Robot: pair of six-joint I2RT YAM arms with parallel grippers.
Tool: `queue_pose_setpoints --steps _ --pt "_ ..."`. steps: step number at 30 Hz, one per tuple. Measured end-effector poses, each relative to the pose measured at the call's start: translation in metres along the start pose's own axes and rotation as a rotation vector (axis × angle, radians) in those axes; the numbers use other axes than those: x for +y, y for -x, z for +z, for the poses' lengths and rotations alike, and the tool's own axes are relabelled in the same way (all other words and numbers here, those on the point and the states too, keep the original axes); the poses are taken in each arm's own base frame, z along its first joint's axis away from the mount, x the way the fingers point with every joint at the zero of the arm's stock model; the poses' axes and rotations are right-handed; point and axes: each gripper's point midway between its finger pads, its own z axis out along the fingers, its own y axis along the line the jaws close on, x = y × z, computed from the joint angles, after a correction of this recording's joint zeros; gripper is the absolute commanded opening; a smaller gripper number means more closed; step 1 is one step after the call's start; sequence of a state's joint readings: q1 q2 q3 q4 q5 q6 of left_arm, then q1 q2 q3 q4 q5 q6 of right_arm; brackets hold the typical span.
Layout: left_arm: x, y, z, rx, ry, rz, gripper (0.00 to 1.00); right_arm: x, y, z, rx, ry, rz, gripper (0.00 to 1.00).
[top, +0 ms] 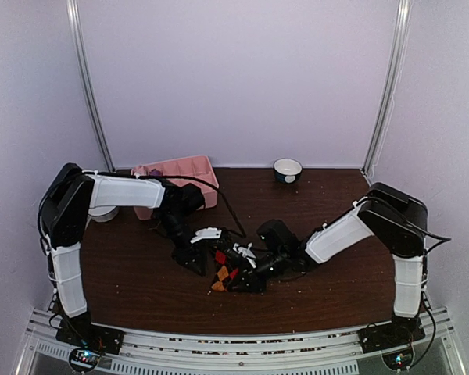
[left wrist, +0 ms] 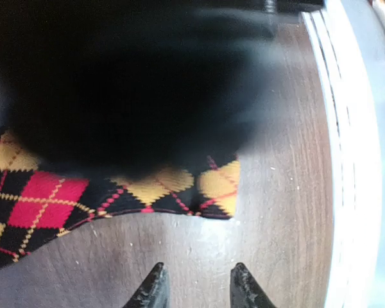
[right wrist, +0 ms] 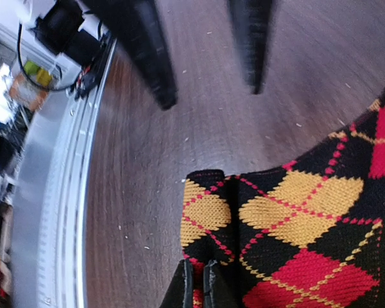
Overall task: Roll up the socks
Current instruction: Roll the sock at the center of the board.
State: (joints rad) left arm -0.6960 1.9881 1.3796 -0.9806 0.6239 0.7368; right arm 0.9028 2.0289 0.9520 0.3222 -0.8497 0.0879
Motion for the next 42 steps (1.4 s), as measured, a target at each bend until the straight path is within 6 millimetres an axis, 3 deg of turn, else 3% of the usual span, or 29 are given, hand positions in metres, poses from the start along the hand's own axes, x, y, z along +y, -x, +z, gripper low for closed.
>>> queue_pose_setpoints --steps 2,11,15,19,21,23,34,42 --pt "0.001 0.007 0.001 -0.004 0.028 0.044 0.33 -0.003 0.002 -0.003 -0.006 0.017 0.087 0.0" --pt "-0.03 0.026 0.032 0.043 0.005 0.186 0.34 -0.012 0.003 -0.005 -0.01 0.075 0.342 0.0" --pt "-0.033 0.021 0.045 0.058 0.009 0.201 0.36 -0.012 0.005 -0.005 -0.034 0.084 0.395 0.0" --pt "-0.023 0.009 0.054 0.074 0.061 0.2 0.4 -0.015 0.009 -0.006 -0.055 0.089 0.44 0.0" --pt "-0.02 0.01 0.052 0.069 0.098 0.213 0.53 -0.016 0.01 -0.006 -0.062 0.09 0.457 0.0" --pt "-0.016 0.016 0.046 0.057 0.135 0.233 0.55 -0.017 0.011 -0.006 -0.065 0.091 0.474 0.0" --pt "-0.017 0.04 0.018 -0.011 0.241 0.3 0.52 -0.019 0.013 -0.007 -0.075 0.096 0.513 0.0" --pt "-0.009 0.037 0.029 0.017 0.248 0.315 0.44 -0.02 0.014 -0.008 -0.083 0.106 0.533 0.0"
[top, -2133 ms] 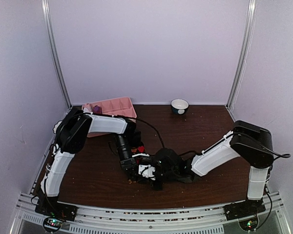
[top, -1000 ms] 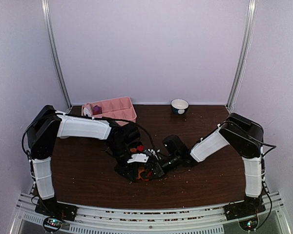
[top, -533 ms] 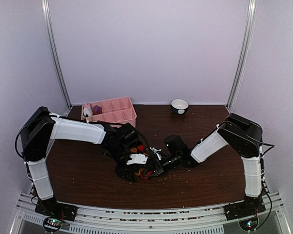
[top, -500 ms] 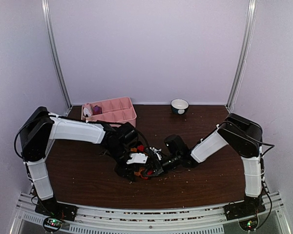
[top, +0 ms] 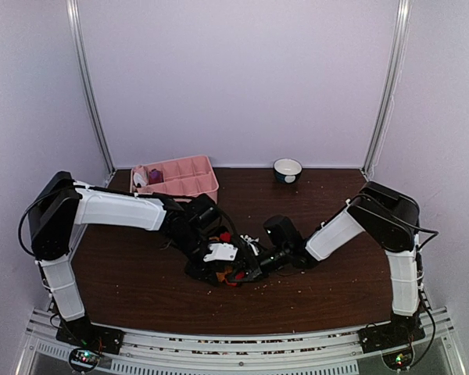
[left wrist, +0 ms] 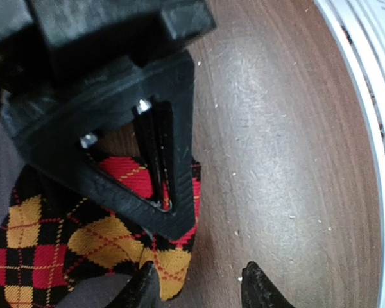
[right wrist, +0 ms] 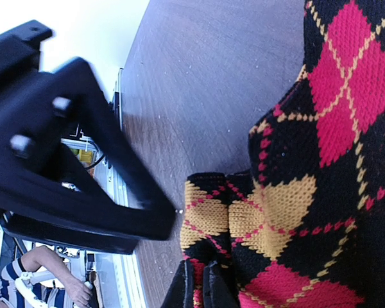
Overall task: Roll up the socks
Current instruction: Roll the sock at the center of the board.
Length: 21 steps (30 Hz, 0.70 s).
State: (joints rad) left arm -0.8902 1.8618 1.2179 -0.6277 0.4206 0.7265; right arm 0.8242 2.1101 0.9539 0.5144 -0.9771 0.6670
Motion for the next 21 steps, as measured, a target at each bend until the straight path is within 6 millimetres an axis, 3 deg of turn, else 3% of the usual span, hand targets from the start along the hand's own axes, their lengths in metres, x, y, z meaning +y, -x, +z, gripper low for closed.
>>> queue_pose_setpoints --steps 5,13,18,21 --pt "0.004 -0.009 0.014 0.04 0.005 -0.003 0.39 0.0 0.001 -0.001 -0.008 0.004 0.003 0.0" --pt "0.01 -0.009 0.019 0.055 0.025 0.009 0.13 0.001 0.001 -0.001 -0.015 0.01 0.003 0.0" --pt "0.013 -0.008 0.023 0.063 0.015 0.001 0.02 0.001 0.001 -0.003 -0.035 0.013 -0.005 0.18" --pt "0.014 -0.005 0.024 0.062 -0.008 -0.014 0.0 0.0 -0.001 -0.006 -0.061 0.006 -0.015 0.23"
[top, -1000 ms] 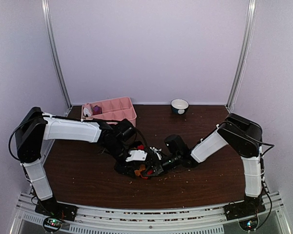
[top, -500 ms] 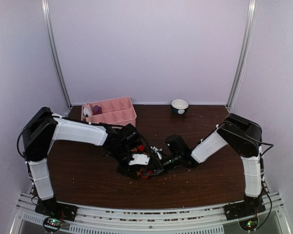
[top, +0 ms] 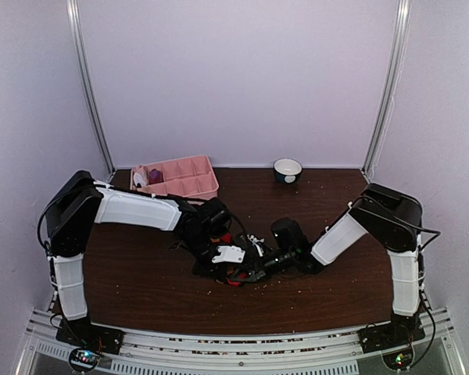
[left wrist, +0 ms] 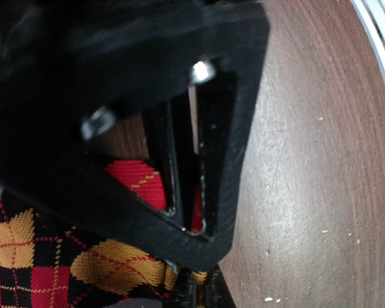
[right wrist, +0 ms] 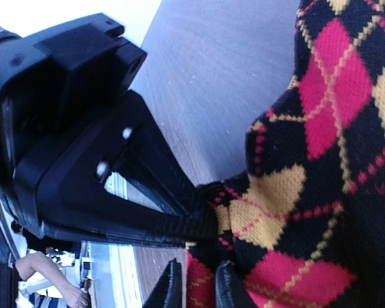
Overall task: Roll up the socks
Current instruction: Roll the sock at the center of the board.
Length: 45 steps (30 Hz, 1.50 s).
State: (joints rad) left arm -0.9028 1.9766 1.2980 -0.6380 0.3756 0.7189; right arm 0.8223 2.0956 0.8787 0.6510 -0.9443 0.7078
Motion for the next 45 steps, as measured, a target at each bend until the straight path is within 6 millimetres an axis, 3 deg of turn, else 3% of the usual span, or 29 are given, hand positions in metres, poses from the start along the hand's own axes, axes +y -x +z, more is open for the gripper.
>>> queue_pose_setpoints --steps 8,15,17,18,19,23,30,32,34,36,39,43,45 --pt "0.004 0.003 0.003 -0.052 -0.163 -0.128 0.0 -0.007 -0.008 -0.025 -0.09 -0.075 -0.044 0.27" --pt "-0.006 0.001 0.004 -0.07 -0.265 -0.217 0.0 -0.013 -0.015 -0.047 -0.164 -0.171 -0.107 0.39" --pt "-0.011 0.001 0.004 -0.066 -0.292 -0.24 0.0 -0.015 -0.018 -0.057 -0.193 -0.208 -0.123 0.55" --pt "-0.013 0.001 0.004 -0.064 -0.304 -0.25 0.0 -0.015 -0.018 -0.064 -0.216 -0.232 -0.146 0.9" --pt "-0.015 0.001 0.004 -0.061 -0.317 -0.261 0.0 -0.016 -0.019 -0.07 -0.232 -0.257 -0.151 1.0" --pt "-0.02 -0.002 0.003 -0.047 -0.379 -0.321 0.0 -0.016 -0.018 -0.113 -0.37 -0.418 -0.213 1.0" --pt "-0.026 -0.009 0.001 -0.037 -0.45 -0.4 0.0 -0.005 0.016 -0.21 -0.789 -0.678 -0.186 1.0" --pt "-0.027 -0.01 0.001 -0.034 -0.462 -0.414 0.0 -0.01 0.014 -0.224 -0.848 -0.71 -0.178 0.95" --pt "-0.026 -0.01 0.001 -0.031 -0.48 -0.429 0.0 -0.018 0.002 -0.225 -0.832 -0.749 -0.209 0.88" --pt "-0.026 -0.01 0.001 -0.027 -0.495 -0.444 0.0 -0.018 -0.012 -0.21 -0.758 -0.774 -0.303 0.88" --pt "-0.024 -0.01 0.002 -0.022 -0.538 -0.479 0.0 0.001 -0.03 -0.173 -0.633 -0.732 -0.516 0.85" --pt "-0.024 -0.011 0.002 -0.019 -0.59 -0.53 0.0 0.019 -0.051 -0.129 -0.462 -0.669 -0.753 0.67" --pt "-0.024 -0.011 0.002 -0.015 -0.608 -0.549 0.0 0.027 -0.053 -0.106 -0.39 -0.64 -0.854 0.57"
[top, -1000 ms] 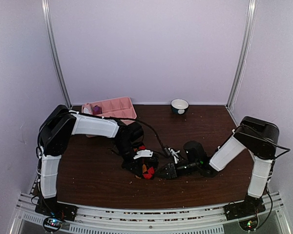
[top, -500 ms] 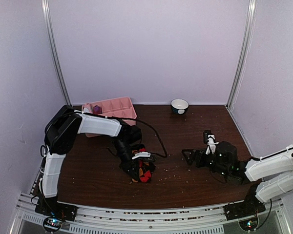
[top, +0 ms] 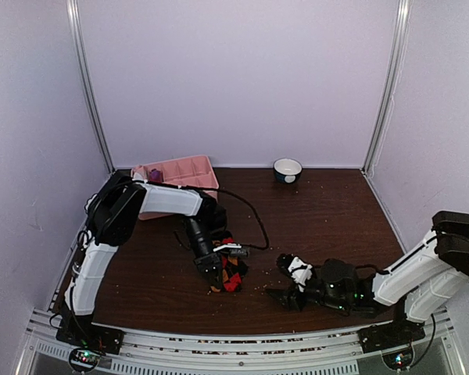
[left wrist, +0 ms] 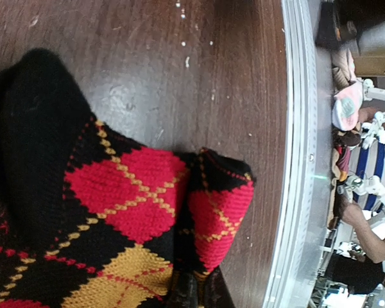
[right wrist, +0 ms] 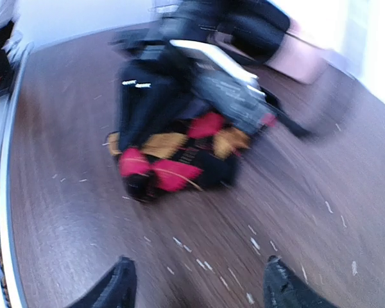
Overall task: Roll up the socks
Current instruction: Roll the sock at the center of the board.
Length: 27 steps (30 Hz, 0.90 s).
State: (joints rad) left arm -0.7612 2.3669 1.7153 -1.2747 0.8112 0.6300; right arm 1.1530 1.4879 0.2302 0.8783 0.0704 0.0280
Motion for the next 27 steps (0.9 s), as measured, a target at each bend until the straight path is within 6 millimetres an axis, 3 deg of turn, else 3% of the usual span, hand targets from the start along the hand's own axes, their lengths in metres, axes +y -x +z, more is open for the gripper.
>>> queue_pose_setpoints --steps 2,7,12,21,27 --pt "0.001 0.0 0.0 0.003 -0.013 -0.016 0.01 0.018 0.008 0.016 0.004 0.057 -0.082 0.51" --pt "0.001 0.0 0.0 0.011 -0.044 -0.053 0.01 0.058 0.036 0.056 -0.014 0.188 -0.259 0.45" --pt "0.002 0.0 0.0 0.02 -0.051 -0.07 0.02 0.078 0.044 0.085 0.002 0.272 -0.39 0.41" --pt "0.0 -0.003 0.001 0.032 -0.063 -0.087 0.02 0.075 0.01 0.102 0.115 0.336 -0.477 0.35" --pt "0.0 -0.003 0.001 0.034 -0.064 -0.089 0.06 0.067 0.004 0.108 0.135 0.327 -0.501 0.19"
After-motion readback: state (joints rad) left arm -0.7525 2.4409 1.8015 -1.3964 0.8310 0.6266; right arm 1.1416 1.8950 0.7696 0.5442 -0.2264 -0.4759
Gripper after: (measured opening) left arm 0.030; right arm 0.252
